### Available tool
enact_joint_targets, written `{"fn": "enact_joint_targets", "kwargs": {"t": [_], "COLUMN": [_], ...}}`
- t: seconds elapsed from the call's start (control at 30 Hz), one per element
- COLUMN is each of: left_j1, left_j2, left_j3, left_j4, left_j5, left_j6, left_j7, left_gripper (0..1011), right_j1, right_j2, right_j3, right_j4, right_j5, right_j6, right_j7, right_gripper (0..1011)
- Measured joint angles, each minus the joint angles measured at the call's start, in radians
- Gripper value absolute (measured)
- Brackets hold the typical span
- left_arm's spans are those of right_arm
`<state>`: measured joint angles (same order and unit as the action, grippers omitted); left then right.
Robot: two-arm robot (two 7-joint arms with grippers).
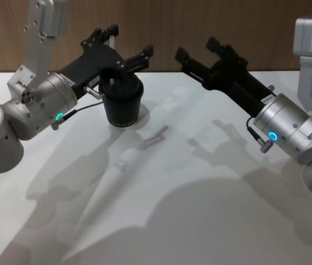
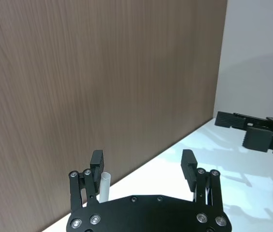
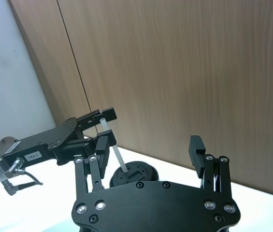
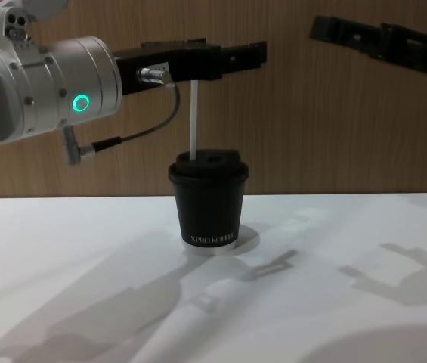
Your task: Pick up the straw with one hand, pass it to the other hand, and insert it into the cup.
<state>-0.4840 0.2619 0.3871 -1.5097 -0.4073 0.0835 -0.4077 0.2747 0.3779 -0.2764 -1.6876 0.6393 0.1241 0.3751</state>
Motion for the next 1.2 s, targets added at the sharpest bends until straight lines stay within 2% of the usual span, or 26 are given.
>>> {"fn": "enact_joint_targets", "kwargs": {"t": [0.4, 1.2], "left_j1": [0.001, 0.002], "left_j2": [0.018, 0.031], "left_j3": [0.007, 0.012], "left_j4": [-0.011, -0.02], "left_j5": [-0.012, -0.02], "left_j6": [0.017, 0.034], "left_j7": [-0.002, 0.005], "left_gripper": [1003, 1003], "right_j1": [0.024, 0.036], "right_j2": [-0.002, -0.002], "right_j3": [-0.024, -0.036], "right_j4": [-0.001, 0.0], "right_j5": [0.014, 0.021], "right_j6": [0.043, 0.061], "right_j7": [-0.015, -0.023], "right_gripper": [1001, 1001]}}
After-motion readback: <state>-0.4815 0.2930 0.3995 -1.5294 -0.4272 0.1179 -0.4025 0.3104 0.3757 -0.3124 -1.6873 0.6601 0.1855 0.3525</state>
